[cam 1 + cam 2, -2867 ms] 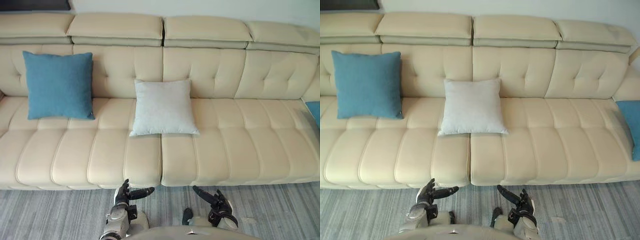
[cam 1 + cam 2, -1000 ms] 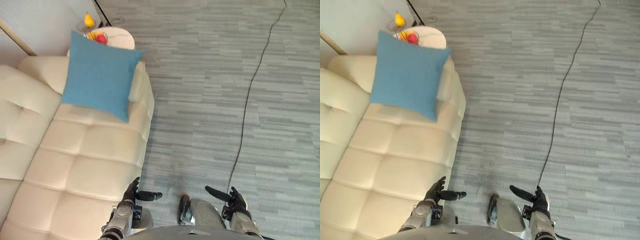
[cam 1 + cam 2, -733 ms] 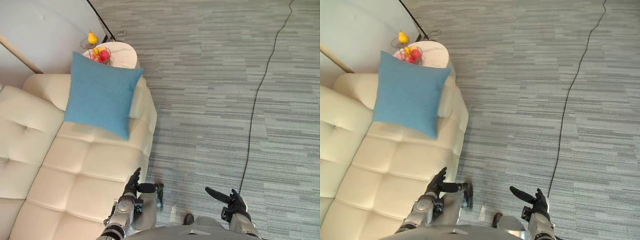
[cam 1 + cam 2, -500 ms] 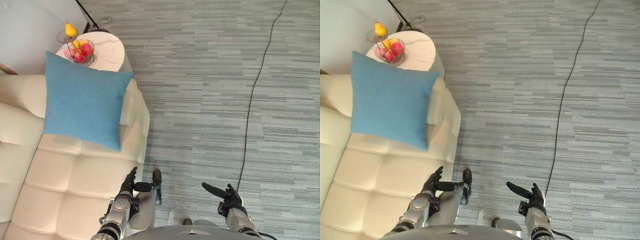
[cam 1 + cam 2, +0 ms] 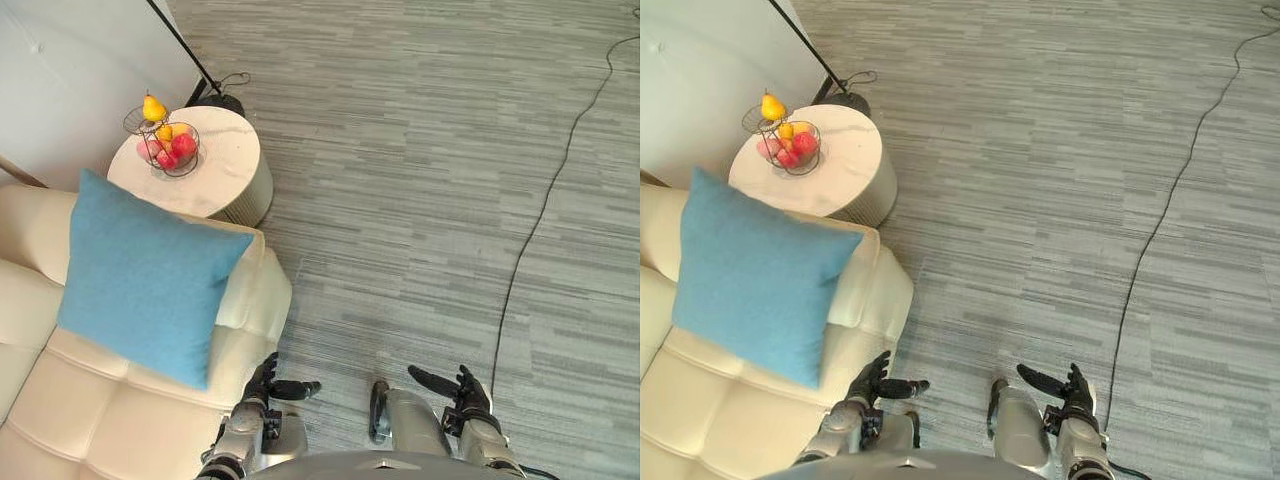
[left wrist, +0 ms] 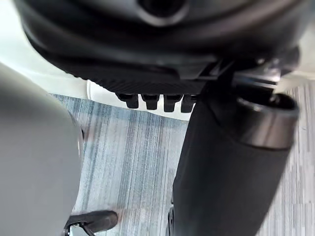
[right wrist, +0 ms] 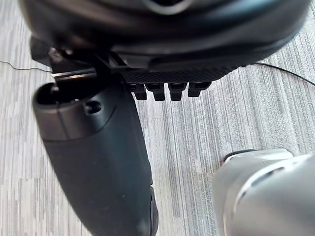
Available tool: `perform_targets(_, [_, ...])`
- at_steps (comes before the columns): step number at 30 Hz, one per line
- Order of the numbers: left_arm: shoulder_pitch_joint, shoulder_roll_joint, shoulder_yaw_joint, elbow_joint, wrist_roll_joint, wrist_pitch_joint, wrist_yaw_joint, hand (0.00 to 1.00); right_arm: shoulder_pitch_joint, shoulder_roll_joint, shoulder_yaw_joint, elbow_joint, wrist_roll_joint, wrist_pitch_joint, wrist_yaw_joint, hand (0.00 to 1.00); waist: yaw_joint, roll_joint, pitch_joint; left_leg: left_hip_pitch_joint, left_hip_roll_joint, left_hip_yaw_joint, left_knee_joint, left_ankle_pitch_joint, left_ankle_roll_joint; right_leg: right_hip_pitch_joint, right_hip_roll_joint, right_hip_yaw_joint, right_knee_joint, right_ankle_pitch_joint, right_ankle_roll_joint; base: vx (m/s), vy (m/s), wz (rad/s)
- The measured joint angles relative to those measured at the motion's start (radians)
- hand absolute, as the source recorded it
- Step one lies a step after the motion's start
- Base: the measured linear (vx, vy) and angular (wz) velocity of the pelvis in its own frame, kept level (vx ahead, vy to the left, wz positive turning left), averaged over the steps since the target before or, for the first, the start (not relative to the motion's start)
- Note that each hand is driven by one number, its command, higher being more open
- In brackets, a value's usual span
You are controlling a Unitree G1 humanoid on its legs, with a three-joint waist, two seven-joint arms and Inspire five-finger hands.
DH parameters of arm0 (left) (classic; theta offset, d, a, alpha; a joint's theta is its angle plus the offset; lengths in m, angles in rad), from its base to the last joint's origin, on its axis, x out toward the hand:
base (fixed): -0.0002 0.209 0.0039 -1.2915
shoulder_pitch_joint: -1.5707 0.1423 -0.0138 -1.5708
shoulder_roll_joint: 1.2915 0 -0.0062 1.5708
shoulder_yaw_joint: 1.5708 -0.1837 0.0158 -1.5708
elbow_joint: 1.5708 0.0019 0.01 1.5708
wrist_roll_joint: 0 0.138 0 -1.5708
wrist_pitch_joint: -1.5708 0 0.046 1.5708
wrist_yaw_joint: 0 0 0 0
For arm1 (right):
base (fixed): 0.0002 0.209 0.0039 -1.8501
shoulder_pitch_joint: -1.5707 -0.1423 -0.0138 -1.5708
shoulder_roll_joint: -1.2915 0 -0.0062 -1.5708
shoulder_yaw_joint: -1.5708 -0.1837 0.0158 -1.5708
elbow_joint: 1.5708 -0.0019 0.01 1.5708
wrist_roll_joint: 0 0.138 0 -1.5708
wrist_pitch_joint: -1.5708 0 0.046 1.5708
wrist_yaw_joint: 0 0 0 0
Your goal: Pick up cushions and gather them together orderly.
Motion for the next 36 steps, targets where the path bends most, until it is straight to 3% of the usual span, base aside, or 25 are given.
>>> perform_targets(2, [0.004, -0.005, 0.012, -0.002, 0.000, -0.005, 0.002, 1.00, 0.036, 0.015, -0.003, -0.005, 0.003, -0.001, 0.000, 1.00, 0.001, -0.016, -0.011, 0.009, 0.005, -0.010, 0.035, 0.003, -0.006, 0.052, 0.000, -0.026, -0.012, -0.032, -0.015, 0.15, -0.142, 0.68])
perform_targets(5, [0.001, -0.026, 0.014, -0.020, 0.000, -0.007, 0.000, 1.00, 0.054, 0.025, -0.014, -0.019, 0.005, -0.004, 0.001, 1.00, 0.001, -0.014, -0.015, -0.093, 0.039, 0.051, 0.250, -0.015, -0.056, 0.136, 0.000, -0.098, -0.082, -0.045, -0.024, 0.13, -0.159, 0.59])
perform_targets(7, [0.000, -0.041, 0.013, -0.024, 0.000, -0.011, -0.004, 1.00, 0.062, 0.035, -0.037, -0.019, 0.017, -0.005, 0.001, 1.00, 0.002, -0.013, -0.016, -0.143, 0.078, 0.178, 0.330, -0.042, -0.030, 0.200, -0.001, -0.141, -0.143, -0.056, -0.042, 0.09, -0.098, 0.65])
perform_targets(9, [0.000, -0.052, 0.006, -0.023, -0.001, -0.011, -0.011, 1.00, 0.065, 0.036, -0.042, -0.019, 0.023, -0.005, 0.002, 1.00, 0.004, -0.003, -0.023, -0.182, 0.073, 0.247, 0.272, -0.035, -0.010, 0.231, -0.016, -0.172, -0.185, -0.064, -0.030, 0.06, 0.002, 0.54])
perform_targets(11, [-0.001, -0.053, 0.000, -0.013, -0.001, -0.012, -0.013, 1.00, 0.064, 0.032, -0.043, -0.015, 0.032, -0.003, 0.003, 1.00, 0.004, 0.016, -0.034, -0.210, 0.057, 0.265, 0.128, 0.034, 0.032, 0.233, -0.025, -0.198, -0.191, -0.078, -0.007, 0.03, 0.098, 0.42])
perform_targets(12, [-0.001, -0.052, -0.001, -0.011, -0.001, -0.012, -0.013, 1.00, 0.064, 0.029, -0.043, -0.012, 0.035, -0.004, 0.003, 1.00, 0.007, 0.019, -0.036, -0.210, 0.055, 0.266, 0.115, 0.082, 0.035, 0.234, -0.028, -0.202, -0.187, -0.083, 0.001, 0.07, 0.123, 0.35])
perform_targets(14, [-0.002, -0.026, -0.003, -0.006, -0.001, -0.012, -0.011, 1.00, 0.062, 0.041, -0.037, -0.001, 0.034, -0.002, 0.004, 1.00, 0.013, -0.003, -0.051, -0.196, 0.022, 0.289, 0.058, 0.108, 0.040, 0.237, -0.060, -0.210, -0.201, -0.085, 0.026, 0.15, 0.141, 0.32])
perform_targets(15, [-0.008, -0.008, -0.006, 0.002, -0.003, -0.012, -0.011, 1.00, 0.054, 0.044, -0.037, 0.017, 0.034, -0.001, 0.006, 1.00, 0.018, -0.011, -0.049, -0.203, 0.019, 0.312, 0.075, 0.099, 0.044, 0.262, -0.065, -0.225, -0.236, -0.070, 0.045, 0.17, 0.131, 0.26])
perform_targets(18, [-0.011, 0.011, -0.007, 0.018, -0.013, -0.011, -0.011, 1.00, 0.055, 0.044, -0.038, 0.030, 0.041, 0.004, 0.005, 1.00, 0.022, -0.021, -0.054, -0.217, 0.016, 0.326, 0.139, 0.058, 0.066, 0.287, -0.073, -0.229, -0.244, -0.074, 0.061, 0.17, 0.137, 0.22])
perform_targets(21, [-0.008, 0.026, 0.000, 0.028, -0.031, -0.008, -0.010, 1.00, 0.055, 0.037, -0.041, 0.050, 0.040, 0.005, 0.006, 1.00, 0.022, -0.034, -0.062, -0.212, -0.018, 0.306, 0.180, -0.001, 0.091, 0.279, -0.125, -0.237, -0.129, -0.107, 0.116, 0.16, 0.128, 0.36])
perform_targets(23, [-0.003, 0.031, 0.000, 0.028, -0.031, -0.008, -0.010, 1.00, 0.057, 0.032, -0.041, 0.051, 0.039, 0.010, 0.006, 1.00, 0.022, -0.047, -0.072, -0.188, -0.062, 0.276, 0.168, -0.009, 0.105, 0.228, -0.187, -0.235, 0.053, -0.113, 0.128, 0.21, 0.124, 0.62])
perform_targets(24, [0.003, 0.038, 0.000, 0.027, -0.031, -0.008, -0.011, 1.00, 0.062, 0.033, -0.041, 0.053, 0.038, 0.011, 0.007, 1.00, 0.021, -0.065, -0.085, -0.175, -0.093, 0.249, 0.165, -0.010, 0.111, 0.192, -0.233, -0.229, 0.172, -0.102, 0.144, 0.25, 0.048, 0.99])
perform_targets(25, [0.013, 0.050, 0.000, 0.028, -0.031, -0.008, -0.010, 1.00, 0.064, 0.039, -0.041, 0.066, 0.038, 0.012, 0.011, 1.00, 0.021, -0.082, -0.097, -0.155, -0.122, 0.201, 0.160, -0.015, 0.119, 0.174, -0.259, -0.213, 0.278, -0.061, 0.136, 0.26, 0.019, 1.05])
perform_targets(26, [0.018, 0.048, 0.000, 0.028, -0.031, -0.007, -0.009, 1.00, 0.062, 0.038, -0.041, 0.073, 0.038, 0.013, 0.013, 1.00, 0.020, -0.082, -0.099, -0.142, -0.126, 0.176, 0.153, -0.018, 0.124, 0.168, -0.259, -0.204, 0.312, -0.054, 0.132, 0.24, -0.045, 1.10])
perform_targets(29, [0.045, 0.052, 0.018, 0.028, -0.041, -0.003, 0.004, 1.00, 0.055, 0.039, -0.028, 0.065, 0.020, 0.008, 0.026, 1.00, 0.019, -0.057, -0.104, -0.081, -0.108, 0.049, 0.096, -0.013, 0.117, 0.106, -0.159, -0.167, 0.312, -0.147, 0.081, 0.19, -0.141, 1.07])
perform_targets(30, [0.043, 0.040, 0.036, 0.028, -0.041, -0.003, 0.006, 1.00, 0.056, 0.039, -0.028, 0.049, 0.021, 0.005, 0.027, 1.00, 0.017, -0.047, -0.098, -0.067, -0.098, 0.003, 0.081, -0.007, 0.106, 0.073, -0.108, -0.123, 0.271, -0.159, 0.066, 0.16, -0.282, 1.40])
perform_targets(31, [0.038, 0.025, 0.053, 0.028, -0.040, -0.003, 0.007, 1.00, 0.062, 0.039, -0.027, 0.022, 0.021, 0.001, 0.026, 1.00, 0.013, -0.040, -0.093, -0.061, -0.089, -0.073, 0.071, -0.002, 0.094, 0.031, -0.044, -0.019, 0.186, -0.161, 0.062, 0.11, -0.274, 1.40])
perform_targets(32, [0.036, 0.019, 0.059, 0.027, -0.040, -0.004, 0.006, 1.00, 0.066, 0.041, -0.027, 0.013, 0.023, -0.001, 0.027, 1.00, 0.011, -0.042, -0.092, -0.063, -0.090, -0.099, 0.071, -0.003, 0.085, 0.018, -0.027, 0.030, 0.145, -0.161, 0.063, 0.10, -0.388, 1.59])
perform_targets(33, [0.027, 0.019, 0.076, 0.024, -0.040, -0.006, 0.003, 1.00, 0.068, 0.044, -0.027, 0.004, 0.022, -0.004, 0.026, 1.00, 0.011, -0.061, -0.089, -0.078, -0.101, -0.150, 0.083, -0.008, 0.067, 0.015, -0.009, 0.138, 0.044, -0.149, 0.081, 0.06, -0.360, 1.76])
perform_targets(34, [0.010, 0.016, 0.090, 0.025, -0.040, -0.006, 0.006, 1.00, 0.076, 0.056, -0.039, 0.003, 0.024, -0.004, 0.027, 1.00, 0.012, -0.077, -0.080, -0.120, -0.096, -0.125, 0.164, -0.035, 0.041, 0.045, 0.000, 0.119, -0.016, -0.071, 0.043, 0.09, -0.408, 1.78])
perform_targets(36, [0.023, 0.006, 0.108, 0.003, -0.039, -0.008, 0.006, 1.00, 0.087, 0.063, -0.048, -0.005, 0.024, -0.001, 0.024, 1.00, 0.042, -0.062, -0.087, -0.128, -0.053, -0.092, 0.163, -0.034, 0.032, 0.064, 0.021, 0.069, -0.025, -0.068, 0.026, 0.13, -0.342, 1.04])
